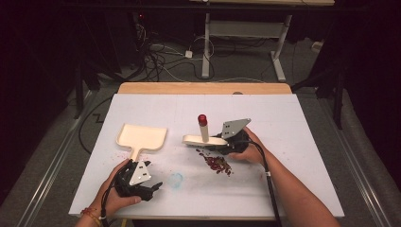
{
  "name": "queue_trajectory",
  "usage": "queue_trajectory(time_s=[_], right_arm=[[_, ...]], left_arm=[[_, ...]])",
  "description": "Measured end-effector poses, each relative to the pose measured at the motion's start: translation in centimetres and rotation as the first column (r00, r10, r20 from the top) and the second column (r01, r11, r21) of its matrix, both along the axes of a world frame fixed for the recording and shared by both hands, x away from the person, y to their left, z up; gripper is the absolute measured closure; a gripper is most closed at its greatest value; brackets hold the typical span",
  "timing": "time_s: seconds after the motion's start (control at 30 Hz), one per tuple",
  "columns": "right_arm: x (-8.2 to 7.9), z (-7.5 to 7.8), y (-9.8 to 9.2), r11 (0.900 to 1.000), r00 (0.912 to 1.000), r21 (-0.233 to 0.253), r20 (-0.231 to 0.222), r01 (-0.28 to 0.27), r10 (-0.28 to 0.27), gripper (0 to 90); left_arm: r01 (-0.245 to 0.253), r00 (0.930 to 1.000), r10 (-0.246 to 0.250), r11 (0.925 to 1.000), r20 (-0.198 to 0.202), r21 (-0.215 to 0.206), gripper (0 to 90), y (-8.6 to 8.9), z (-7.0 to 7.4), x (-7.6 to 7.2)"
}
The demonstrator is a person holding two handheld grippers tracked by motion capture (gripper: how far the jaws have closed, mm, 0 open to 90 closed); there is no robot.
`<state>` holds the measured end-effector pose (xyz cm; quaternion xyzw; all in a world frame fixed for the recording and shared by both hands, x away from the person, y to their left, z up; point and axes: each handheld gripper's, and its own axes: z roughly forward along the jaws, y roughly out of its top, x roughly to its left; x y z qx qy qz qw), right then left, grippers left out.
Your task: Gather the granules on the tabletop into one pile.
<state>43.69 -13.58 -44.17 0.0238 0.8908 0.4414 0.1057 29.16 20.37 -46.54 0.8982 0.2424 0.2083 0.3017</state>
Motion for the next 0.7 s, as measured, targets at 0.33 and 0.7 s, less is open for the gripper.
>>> queue_trajectory(time_s=[0.33,0.7], right_arm=[[-0.9,0.9,-3.1,0.999,0.9992,-0.016,0.0,-0.04,0.04,67.1],[-0.8,1.9,-3.3,0.998,0.9992,0.05,0.028,0.025,-0.027,67.0]], left_arm=[[0.011,0.9999,-0.011,0.9999,-0.01,0.013,18.9,-0.3,-0.1,-0.1],[0.019,0.9997,-0.019,0.9996,-0.018,0.021,18.9,-0.6,-0.2,0.1]])
